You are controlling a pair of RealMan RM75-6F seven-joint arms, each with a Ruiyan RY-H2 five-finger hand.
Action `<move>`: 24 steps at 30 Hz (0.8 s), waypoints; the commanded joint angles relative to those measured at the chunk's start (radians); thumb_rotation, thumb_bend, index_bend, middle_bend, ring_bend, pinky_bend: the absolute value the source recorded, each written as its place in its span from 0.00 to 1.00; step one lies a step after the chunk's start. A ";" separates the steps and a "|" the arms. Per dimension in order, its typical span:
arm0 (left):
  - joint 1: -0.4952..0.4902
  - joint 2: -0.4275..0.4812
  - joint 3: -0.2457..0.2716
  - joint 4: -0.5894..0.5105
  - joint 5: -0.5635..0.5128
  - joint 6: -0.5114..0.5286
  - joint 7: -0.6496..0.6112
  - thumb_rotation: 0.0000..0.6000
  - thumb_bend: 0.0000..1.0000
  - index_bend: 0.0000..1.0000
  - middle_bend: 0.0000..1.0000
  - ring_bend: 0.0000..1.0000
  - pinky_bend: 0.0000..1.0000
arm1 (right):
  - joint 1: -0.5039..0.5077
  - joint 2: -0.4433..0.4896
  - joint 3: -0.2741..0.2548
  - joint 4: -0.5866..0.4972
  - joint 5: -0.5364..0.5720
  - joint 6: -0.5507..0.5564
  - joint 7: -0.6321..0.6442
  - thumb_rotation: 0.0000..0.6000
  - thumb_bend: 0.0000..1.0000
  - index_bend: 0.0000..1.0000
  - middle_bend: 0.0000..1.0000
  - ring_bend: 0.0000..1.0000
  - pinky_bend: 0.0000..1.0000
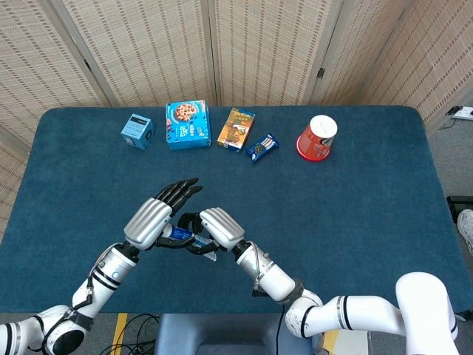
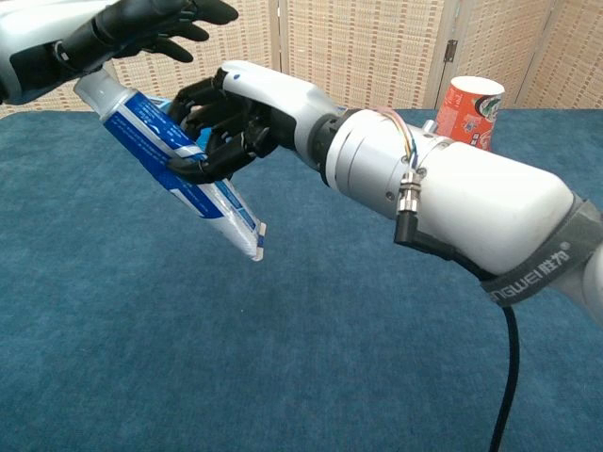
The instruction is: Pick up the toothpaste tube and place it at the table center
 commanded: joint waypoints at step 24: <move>-0.011 0.015 0.016 -0.018 -0.021 -0.024 0.012 0.00 0.00 0.00 0.02 0.01 0.14 | 0.004 -0.024 0.007 0.014 0.010 0.011 0.002 1.00 0.71 0.74 0.71 0.58 0.52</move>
